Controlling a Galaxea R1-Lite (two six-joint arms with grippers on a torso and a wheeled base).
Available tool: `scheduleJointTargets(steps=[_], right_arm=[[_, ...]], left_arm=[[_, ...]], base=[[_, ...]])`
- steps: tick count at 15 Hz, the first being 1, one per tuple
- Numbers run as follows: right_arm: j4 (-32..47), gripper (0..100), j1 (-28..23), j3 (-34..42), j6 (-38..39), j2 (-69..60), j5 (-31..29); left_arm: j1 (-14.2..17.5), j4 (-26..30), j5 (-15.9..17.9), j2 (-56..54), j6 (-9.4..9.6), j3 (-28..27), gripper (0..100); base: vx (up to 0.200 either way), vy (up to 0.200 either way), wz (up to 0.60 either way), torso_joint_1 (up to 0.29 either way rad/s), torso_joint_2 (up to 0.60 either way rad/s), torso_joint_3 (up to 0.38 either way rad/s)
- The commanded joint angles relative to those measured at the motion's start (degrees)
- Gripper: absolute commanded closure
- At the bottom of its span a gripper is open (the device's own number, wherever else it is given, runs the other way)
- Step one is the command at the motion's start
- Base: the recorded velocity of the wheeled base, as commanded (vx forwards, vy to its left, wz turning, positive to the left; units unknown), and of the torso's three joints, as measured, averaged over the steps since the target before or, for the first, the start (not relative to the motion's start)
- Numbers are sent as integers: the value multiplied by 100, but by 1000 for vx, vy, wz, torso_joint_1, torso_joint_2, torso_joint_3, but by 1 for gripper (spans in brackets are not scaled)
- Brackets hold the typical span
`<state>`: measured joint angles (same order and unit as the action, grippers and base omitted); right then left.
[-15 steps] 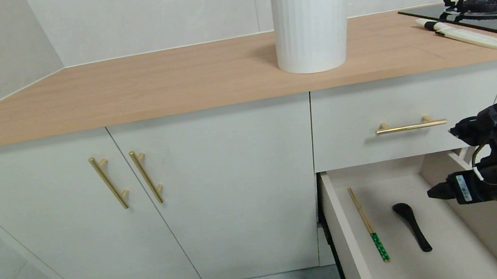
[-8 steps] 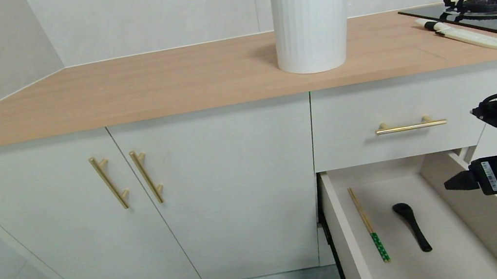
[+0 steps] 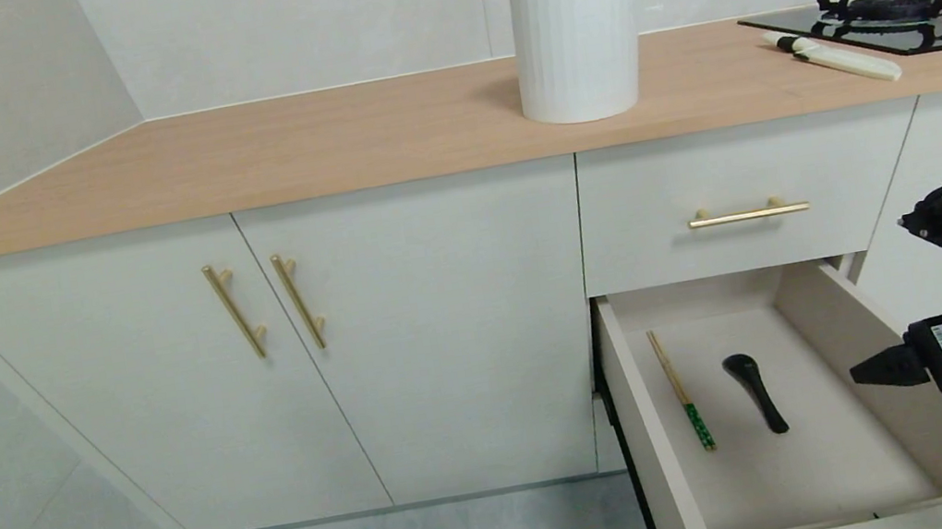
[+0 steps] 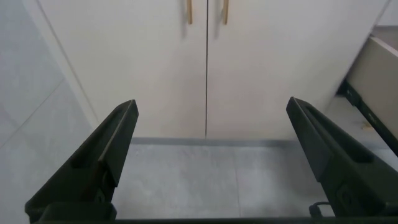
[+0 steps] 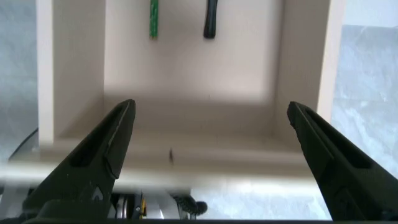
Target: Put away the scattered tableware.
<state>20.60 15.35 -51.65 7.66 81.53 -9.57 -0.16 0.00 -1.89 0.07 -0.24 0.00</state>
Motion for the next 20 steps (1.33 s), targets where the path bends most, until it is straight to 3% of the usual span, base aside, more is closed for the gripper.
scheduleJointTargets(steps=[1,5,9,11,18,20], right_arm=[[339,0,135,-82,-1,21,-1],[946,0,460,-214,17,188,43],[2000,0,619,-644,324,1313,166],[2088,0,733,-609,491,1656,465],[2150,0,733,-609,526,2033,447],[2115,0,724,-688,843,2165,412]], left_arm=[[-2,0,-4,1,-11,0,0],[-2,0,-4,1,-11,0,0],[-2,0,-4,1,-11,0,0],[-2,0,-4,1,-11,0,0],[-2,0,-4,1,-2,0,0],[-2,0,-4,1,-2,0,0]], base=[[0,0,0,0,0,0],[0,0,0,0,0,0],[0,0,0,0,0,0],[0,0,0,0,0,0],[0,0,0,0,0,0],[0,0,0,0,0,0]])
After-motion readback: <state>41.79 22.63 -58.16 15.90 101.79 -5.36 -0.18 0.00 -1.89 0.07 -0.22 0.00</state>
